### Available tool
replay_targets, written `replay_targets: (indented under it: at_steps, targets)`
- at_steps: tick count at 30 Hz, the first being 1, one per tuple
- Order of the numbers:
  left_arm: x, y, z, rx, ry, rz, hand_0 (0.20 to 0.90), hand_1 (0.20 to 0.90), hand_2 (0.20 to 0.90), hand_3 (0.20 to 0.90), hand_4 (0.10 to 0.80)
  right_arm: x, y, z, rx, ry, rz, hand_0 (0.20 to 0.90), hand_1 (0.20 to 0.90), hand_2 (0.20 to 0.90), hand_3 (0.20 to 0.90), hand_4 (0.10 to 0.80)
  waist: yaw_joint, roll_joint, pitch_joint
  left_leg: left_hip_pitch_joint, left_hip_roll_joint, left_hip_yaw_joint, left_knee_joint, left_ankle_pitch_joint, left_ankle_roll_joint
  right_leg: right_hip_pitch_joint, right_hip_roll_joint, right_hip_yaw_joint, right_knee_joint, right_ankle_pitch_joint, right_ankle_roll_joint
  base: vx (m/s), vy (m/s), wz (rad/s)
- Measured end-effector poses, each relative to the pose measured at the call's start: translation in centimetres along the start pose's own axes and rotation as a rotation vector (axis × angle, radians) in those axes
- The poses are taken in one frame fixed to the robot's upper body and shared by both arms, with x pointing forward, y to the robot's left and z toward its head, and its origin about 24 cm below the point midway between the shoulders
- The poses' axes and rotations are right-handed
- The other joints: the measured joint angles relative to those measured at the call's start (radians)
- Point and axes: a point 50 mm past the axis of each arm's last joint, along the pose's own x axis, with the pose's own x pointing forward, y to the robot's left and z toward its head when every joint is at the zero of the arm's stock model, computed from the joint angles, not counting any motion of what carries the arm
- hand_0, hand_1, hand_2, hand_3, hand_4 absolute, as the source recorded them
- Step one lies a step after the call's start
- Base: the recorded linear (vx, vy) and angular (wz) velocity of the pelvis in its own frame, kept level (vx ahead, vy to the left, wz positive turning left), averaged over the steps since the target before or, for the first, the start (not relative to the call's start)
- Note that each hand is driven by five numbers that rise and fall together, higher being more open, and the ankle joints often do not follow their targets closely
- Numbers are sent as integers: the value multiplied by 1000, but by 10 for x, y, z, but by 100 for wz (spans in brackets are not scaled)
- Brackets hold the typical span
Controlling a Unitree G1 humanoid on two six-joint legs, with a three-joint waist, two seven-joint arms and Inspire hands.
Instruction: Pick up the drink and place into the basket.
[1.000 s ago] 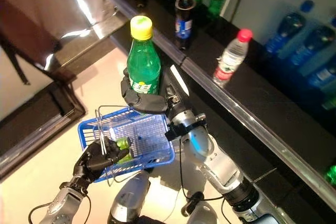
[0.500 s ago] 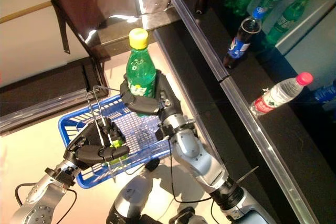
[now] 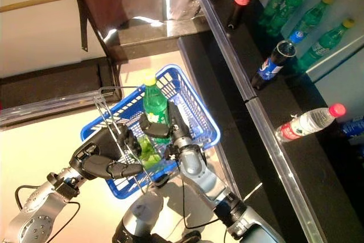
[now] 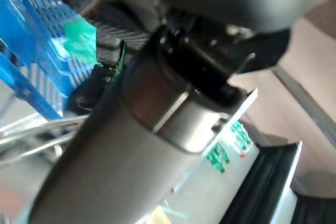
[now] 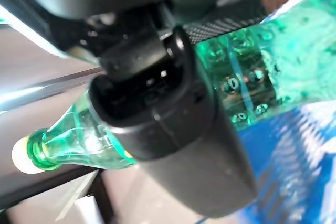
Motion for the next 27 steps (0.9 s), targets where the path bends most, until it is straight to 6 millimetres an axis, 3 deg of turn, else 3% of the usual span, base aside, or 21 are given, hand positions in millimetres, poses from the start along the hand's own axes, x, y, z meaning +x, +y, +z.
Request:
replay_targets:
  at_steps: [5,10,17,27]
  targets:
    - [0,-1,10,-6,-28,-50,300,300,300,200,100,-3,-5,-38,-33,145,-63,300,300,300,200,100,9,-6,-3,0,-2,-18,0,-2,-2,18,6,-20,-17,1,2,45,-29,10]
    - [4,-2,8,-39,37,-106,300,300,300,200,100,-5,9,-57,4,211,-68,300,300,300,200,100,21,-16,-7,1,-5,-21,4,-2,-2,22,6,-21,-18,1,2,39,-4,2]
    - [11,-14,14,4,130,-277,300,300,300,200,100,-16,8,-92,-23,360,-71,300,300,300,200,100,23,-40,-20,-3,-21,-31,21,-13,10,32,1,-16,-17,1,4,45,19,7]
    - [18,-18,9,11,234,-334,300,300,300,200,100,-24,14,-115,70,492,-20,300,300,300,200,100,22,-53,-28,-18,-30,-36,49,-24,6,32,0,-20,-18,-1,8,43,12,1]
